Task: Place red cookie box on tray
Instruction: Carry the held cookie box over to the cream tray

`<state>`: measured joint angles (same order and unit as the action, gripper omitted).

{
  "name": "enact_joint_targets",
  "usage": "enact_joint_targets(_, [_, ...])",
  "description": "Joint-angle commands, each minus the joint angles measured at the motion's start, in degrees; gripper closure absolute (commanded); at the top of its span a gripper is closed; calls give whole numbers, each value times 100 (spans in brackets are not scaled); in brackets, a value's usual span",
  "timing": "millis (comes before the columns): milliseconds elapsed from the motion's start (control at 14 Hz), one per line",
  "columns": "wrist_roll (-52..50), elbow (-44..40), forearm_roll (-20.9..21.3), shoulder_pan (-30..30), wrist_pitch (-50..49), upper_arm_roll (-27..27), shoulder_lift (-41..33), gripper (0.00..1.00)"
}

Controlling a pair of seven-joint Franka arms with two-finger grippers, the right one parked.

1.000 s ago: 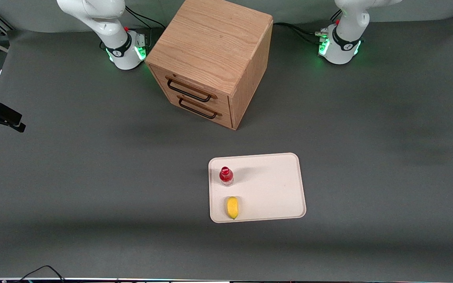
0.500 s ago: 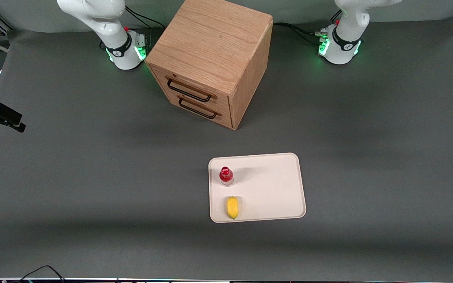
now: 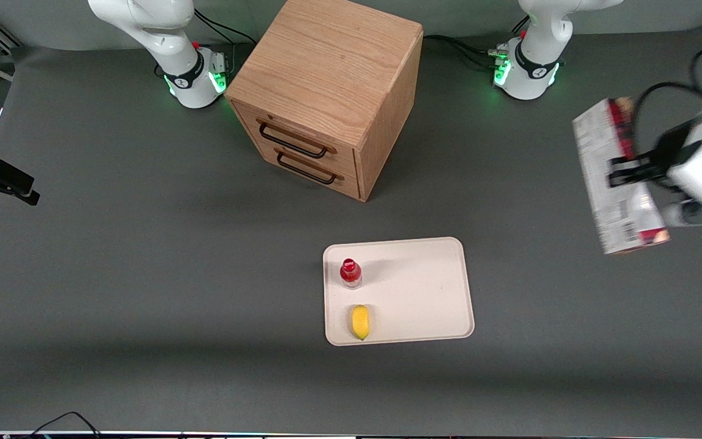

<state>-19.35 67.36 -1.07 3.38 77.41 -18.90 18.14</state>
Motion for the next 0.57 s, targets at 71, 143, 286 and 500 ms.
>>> enact_joint_targets(71, [-683,1085,317,84,1773,-885,496,100])
enact_joint_targets(143, [-719,1165,483,84,2090,-1044,767,100])
enact_joint_targets(286, [-719,1192,870,75,2435,-1265,1233,100])
enact_joint_targets(500, [-719,1288,1441,40,3172,-1336,1893,100])
